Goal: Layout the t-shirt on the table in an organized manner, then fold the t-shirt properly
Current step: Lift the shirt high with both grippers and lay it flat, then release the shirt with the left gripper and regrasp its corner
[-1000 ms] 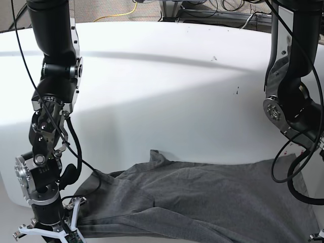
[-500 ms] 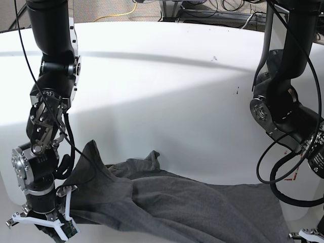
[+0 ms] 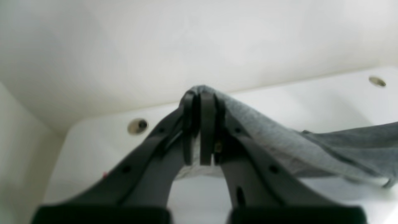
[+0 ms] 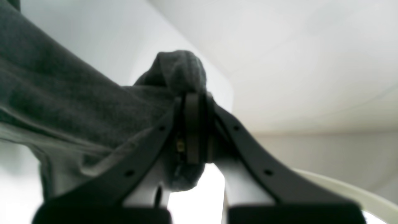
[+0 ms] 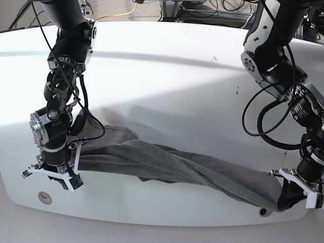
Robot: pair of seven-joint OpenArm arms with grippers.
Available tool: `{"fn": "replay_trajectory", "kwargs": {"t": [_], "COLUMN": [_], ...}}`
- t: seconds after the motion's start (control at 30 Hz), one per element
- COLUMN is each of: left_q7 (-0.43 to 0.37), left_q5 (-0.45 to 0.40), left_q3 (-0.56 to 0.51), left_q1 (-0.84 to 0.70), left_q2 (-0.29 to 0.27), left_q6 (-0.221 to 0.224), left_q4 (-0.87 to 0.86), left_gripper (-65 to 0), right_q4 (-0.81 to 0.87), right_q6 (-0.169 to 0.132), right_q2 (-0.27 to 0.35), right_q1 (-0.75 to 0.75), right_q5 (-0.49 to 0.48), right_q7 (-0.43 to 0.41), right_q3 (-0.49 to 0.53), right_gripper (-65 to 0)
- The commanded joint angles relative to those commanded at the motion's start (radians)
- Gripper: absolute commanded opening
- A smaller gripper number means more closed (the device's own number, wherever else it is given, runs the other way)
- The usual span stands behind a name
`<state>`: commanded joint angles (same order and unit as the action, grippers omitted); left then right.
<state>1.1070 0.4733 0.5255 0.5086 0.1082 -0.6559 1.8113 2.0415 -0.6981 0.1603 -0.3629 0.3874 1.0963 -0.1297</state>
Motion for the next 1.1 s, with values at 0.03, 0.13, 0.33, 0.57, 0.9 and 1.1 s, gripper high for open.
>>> {"fn": "replay_trajectory", "kwargs": {"t": [0.03, 0.13, 0.33, 0.57, 0.9, 1.1], "left_q7": [0.000, 0.000, 0.003, 0.066, 0.075, 0.074], "left_q5": [0.003, 0.017, 0.020, 0.037, 0.114, 0.121], "left_q3": [0.000, 0.002, 0.044, 0.130, 0.213, 0.259], "left_q1": [-0.044, -0.161, -0.373, -0.535, -0.713, -0.776], "left_q2": [0.000, 0.000, 0.000, 0.005, 0.080, 0.114], "left_q6": [-0.012, -0.037, -0.040, -0.042, -0.042, -0.042], "left_q4": [0.009, 0.031, 0.063, 0.081, 0.078, 0.075], "left_gripper": [-63.7, -63.9, -63.9, -63.9, -63.9, -63.5], "right_q4": [0.000, 0.000, -0.002, -0.002, -0.003, -0.009], "right_q6": [0.000, 0.000, 0.000, 0.000, 0.000, 0.000], "right_q2": [-0.005, -0.020, -0.040, -0.068, -0.072, -0.077], "right_q1": [0.029, 0.100, 0.249, 0.393, 0.479, 0.526], "right_q5": [0.000, 0.000, 0.000, 0.009, 0.014, 0.003], "right_q7": [0.000, 0.002, 0.002, 0.029, 0.077, 0.074], "right_q3": [0.000, -0.012, -0.015, -0.014, -0.014, -0.014], "right_gripper": [-65.0, -65.0, -65.0, -65.0, -65.0, -65.0]}}
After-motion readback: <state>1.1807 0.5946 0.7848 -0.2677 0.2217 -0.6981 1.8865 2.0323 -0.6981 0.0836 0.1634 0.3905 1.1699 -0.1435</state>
